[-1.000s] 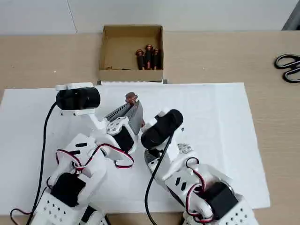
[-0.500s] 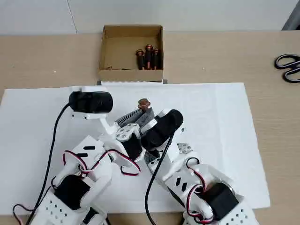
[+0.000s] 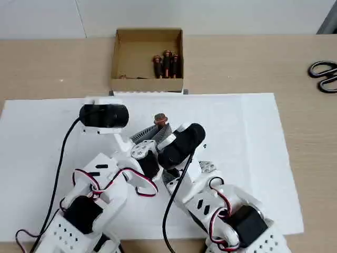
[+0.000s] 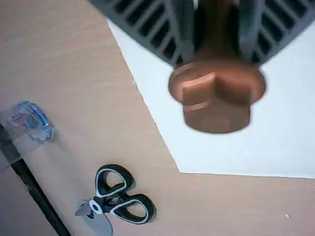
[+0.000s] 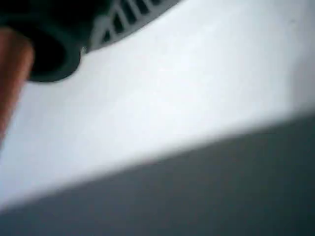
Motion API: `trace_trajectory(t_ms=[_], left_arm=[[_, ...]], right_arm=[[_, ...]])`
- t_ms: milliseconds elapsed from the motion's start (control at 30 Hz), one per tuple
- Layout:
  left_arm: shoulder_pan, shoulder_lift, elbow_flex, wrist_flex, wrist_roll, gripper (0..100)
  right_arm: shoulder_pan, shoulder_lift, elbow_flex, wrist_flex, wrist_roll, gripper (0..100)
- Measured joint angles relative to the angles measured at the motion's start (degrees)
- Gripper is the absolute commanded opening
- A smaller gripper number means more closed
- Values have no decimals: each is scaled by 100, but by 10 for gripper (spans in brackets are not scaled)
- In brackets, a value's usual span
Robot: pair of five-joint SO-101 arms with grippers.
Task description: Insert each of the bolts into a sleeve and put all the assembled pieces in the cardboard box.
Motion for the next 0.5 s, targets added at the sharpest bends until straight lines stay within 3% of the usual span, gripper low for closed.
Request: trace_trajectory(t_ms=[500], left_arm=[[35, -88, 158, -44, -35, 6]], right_arm=[[79, 9, -114, 9, 18, 3]])
